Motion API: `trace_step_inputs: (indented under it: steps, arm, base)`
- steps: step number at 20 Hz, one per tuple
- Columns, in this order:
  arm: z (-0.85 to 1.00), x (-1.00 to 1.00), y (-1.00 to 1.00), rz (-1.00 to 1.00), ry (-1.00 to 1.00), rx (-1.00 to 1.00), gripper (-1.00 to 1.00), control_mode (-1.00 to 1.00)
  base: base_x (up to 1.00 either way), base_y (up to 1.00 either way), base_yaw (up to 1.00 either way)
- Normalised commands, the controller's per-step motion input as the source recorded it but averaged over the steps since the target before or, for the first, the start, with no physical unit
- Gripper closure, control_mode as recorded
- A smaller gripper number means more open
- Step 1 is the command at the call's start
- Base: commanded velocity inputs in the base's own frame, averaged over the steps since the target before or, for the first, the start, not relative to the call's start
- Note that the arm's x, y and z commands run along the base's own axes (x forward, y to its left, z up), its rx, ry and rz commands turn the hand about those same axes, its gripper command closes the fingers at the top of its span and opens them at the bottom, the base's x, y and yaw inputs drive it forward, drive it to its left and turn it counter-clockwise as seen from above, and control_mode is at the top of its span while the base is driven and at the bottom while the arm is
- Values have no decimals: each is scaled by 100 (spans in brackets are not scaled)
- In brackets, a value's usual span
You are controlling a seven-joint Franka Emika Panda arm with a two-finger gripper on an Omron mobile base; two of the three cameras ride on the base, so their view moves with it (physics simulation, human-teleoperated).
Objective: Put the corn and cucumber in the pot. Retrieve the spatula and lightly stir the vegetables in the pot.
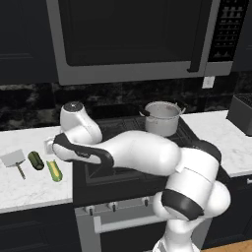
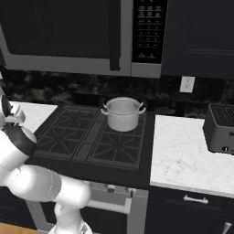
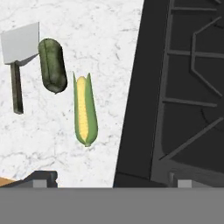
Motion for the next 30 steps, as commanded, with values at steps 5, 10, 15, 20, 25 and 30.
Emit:
trace_step_inputs:
  steps: [5, 10, 15, 20, 25, 30]
  arm:
    - [-49, 45, 47, 0, 15, 0, -100, -100]
    - [-45, 40, 50, 0, 13, -2, -100, -100]
    - [-34, 34, 40, 0, 10, -9, -100, -100]
    - [-20, 32, 37, -1, 5, -9, -100, -100]
    - [-4, 32, 28, -4, 2, -8, -100, -100]
    - [-12, 19, 1, -11, 1, -10, -100, -100]
  base:
    - [0, 0, 0]
    - [0, 0, 0]
    - [0, 0, 0]
    - [0, 0, 0]
    - [0, 0, 0]
    - [0, 0, 0]
